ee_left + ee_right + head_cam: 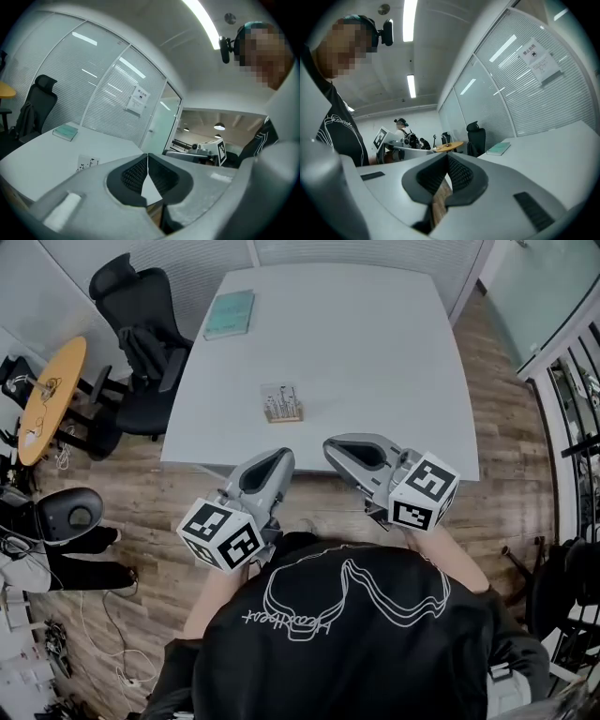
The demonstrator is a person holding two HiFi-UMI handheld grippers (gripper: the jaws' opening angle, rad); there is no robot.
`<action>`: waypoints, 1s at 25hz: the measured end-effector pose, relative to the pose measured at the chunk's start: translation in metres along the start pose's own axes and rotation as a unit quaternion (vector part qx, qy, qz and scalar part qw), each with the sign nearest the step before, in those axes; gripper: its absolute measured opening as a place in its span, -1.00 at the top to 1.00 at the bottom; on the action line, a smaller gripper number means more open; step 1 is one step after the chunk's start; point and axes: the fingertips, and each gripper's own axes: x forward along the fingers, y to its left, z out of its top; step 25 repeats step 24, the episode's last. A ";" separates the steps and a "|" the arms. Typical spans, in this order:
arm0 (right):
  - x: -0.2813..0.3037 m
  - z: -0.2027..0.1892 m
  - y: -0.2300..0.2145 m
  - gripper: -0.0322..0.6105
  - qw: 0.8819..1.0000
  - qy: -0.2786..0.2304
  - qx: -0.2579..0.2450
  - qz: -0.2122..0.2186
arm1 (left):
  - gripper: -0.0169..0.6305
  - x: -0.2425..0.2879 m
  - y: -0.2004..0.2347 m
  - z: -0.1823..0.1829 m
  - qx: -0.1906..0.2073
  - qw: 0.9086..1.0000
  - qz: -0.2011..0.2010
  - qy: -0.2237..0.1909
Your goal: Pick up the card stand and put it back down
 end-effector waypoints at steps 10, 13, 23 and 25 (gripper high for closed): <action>-0.024 -0.010 0.017 0.88 1.000 0.014 0.008 0.003 | 0.90 -0.003 -0.031 -0.013 0.004 1.000 0.006 0.014; -0.029 -0.008 0.019 0.88 1.000 0.010 0.005 0.003 | 0.90 -0.005 -0.034 -0.014 0.004 1.000 0.011 0.013; -0.037 -0.017 0.016 0.88 1.000 0.022 0.003 -0.008 | 0.90 -0.004 -0.039 -0.021 0.007 1.000 0.011 0.012; -0.038 -0.018 0.015 0.88 1.000 0.023 0.004 -0.010 | 0.90 -0.003 -0.039 -0.022 0.007 1.000 0.010 0.012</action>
